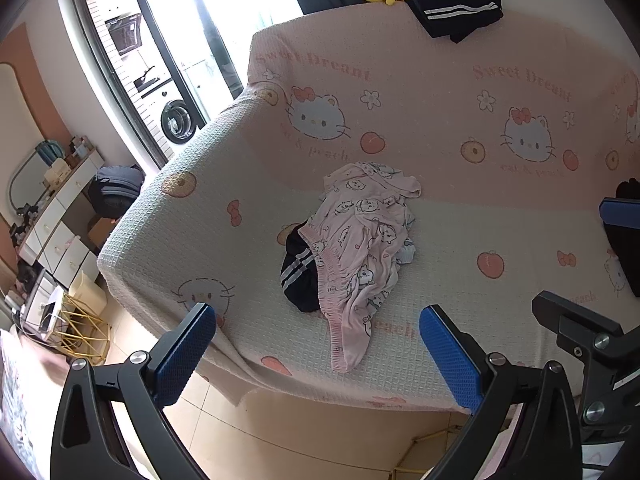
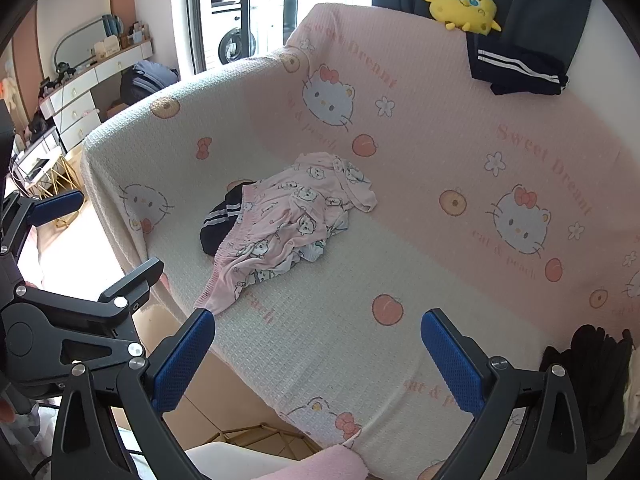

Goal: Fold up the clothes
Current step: 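Move both grippers toward the pink pajama pants on the sofa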

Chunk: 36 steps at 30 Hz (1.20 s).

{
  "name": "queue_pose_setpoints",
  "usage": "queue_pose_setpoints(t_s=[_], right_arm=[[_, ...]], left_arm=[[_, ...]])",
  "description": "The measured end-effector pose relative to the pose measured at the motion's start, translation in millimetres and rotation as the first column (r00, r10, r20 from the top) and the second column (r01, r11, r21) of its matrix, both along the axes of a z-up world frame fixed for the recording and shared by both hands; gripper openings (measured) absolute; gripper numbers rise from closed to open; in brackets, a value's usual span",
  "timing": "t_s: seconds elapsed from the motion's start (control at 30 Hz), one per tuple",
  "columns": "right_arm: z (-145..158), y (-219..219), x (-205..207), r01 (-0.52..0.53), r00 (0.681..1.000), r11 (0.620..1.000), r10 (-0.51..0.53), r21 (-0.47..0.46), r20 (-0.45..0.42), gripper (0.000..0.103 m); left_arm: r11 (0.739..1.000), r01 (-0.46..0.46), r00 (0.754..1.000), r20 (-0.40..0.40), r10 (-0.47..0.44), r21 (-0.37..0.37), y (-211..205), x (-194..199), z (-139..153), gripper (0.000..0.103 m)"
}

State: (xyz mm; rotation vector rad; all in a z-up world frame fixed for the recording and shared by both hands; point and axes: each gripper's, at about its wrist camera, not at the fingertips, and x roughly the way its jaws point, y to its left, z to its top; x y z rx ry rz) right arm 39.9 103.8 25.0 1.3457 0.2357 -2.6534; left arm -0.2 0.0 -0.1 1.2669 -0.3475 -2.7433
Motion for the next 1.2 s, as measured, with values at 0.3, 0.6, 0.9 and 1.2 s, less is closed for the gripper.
queue_pose_setpoints(t_s=[0.3,0.6,0.9,1.2], right_arm=[[-3,2,-5,0.001,1.0,1.0,-0.001,0.003,0.02,0.103],[-15,3,-18,0.013,0.997,1.0,-0.014,0.002,0.072,0.103],[-24,5,-38,0.032,0.993,0.999,-0.031,-0.01,0.118,0.103],[-36,-2,-63,0.003,0.986,1.0,-0.002,-0.01,0.165,0.103]], left_arm=[[1.0,0.016,1.0,0.017,-0.016,0.006,0,-9,-8,0.103],[0.999,0.032,0.999,0.034,-0.033,0.013,1,-18,-16,0.103],[0.997,0.044,0.997,0.064,-0.048,0.064,0,-37,-30,0.103],[0.996,0.007,0.995,0.101,-0.015,0.084,-9,-60,-46,0.103]])
